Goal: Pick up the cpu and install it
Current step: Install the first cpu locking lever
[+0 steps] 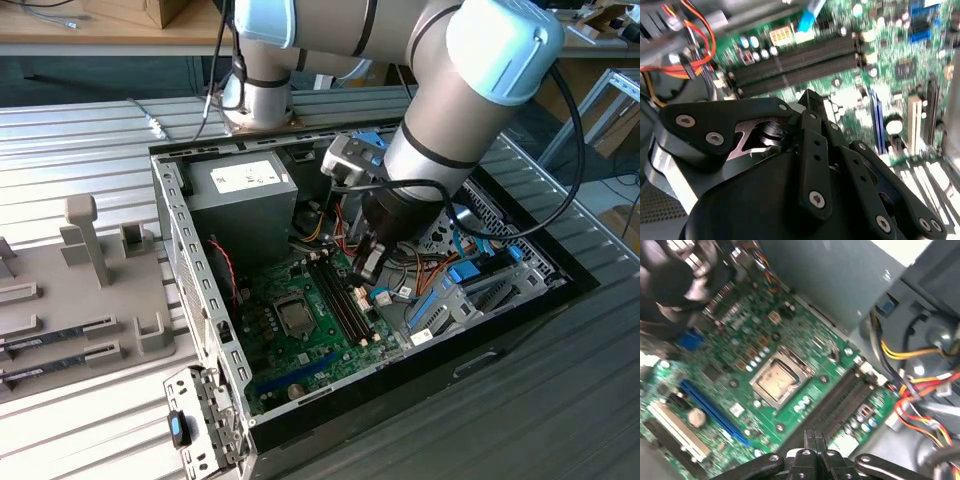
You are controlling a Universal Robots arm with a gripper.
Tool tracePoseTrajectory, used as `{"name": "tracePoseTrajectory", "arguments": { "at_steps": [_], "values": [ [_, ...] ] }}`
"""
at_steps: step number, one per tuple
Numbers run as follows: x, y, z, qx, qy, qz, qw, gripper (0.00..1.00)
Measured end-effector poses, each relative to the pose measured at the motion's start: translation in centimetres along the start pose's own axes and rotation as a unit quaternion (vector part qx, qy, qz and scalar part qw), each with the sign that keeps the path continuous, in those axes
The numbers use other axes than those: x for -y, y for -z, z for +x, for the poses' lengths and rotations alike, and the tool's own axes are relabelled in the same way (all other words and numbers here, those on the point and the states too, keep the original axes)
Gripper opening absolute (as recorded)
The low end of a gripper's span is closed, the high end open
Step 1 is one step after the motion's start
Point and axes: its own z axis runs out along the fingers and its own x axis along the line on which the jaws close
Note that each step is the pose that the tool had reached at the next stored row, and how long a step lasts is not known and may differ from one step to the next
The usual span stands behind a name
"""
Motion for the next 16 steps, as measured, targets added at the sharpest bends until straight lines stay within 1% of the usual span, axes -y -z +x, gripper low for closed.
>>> {"name": "tracePoseTrajectory", "arguments": {
  "at_steps": [1,2,3,4,5,6,8,13,15,16],
  "values": [
    [0.00,-0.01,0.00,0.0009,0.000,0.0008,1.00000,0.11],
    [0.00,0.00,0.00,0.0006,0.000,0.0009,1.00000,0.11],
    [0.01,0.01,0.02,0.0078,0.001,-0.0067,0.99995,0.11],
    [0.02,0.01,0.03,0.0131,0.001,-0.0124,0.99984,0.11],
    [0.02,0.01,0.03,0.0196,0.002,-0.0194,0.99962,0.11],
    [0.02,0.00,0.02,0.0208,0.002,-0.0206,0.99957,0.11],
    [-0.09,-0.04,-0.09,0.0205,0.004,-0.0206,0.99957,0.11],
    [-1.18,-0.48,-1.09,0.0197,0.014,-0.0207,0.99949,0.11],
    [-1.50,-0.64,-1.24,0.0200,0.016,-0.0211,0.99944,0.11],
    [-1.76,-0.80,-1.35,0.0205,0.018,-0.0216,0.99940,0.11]
  ]
}}
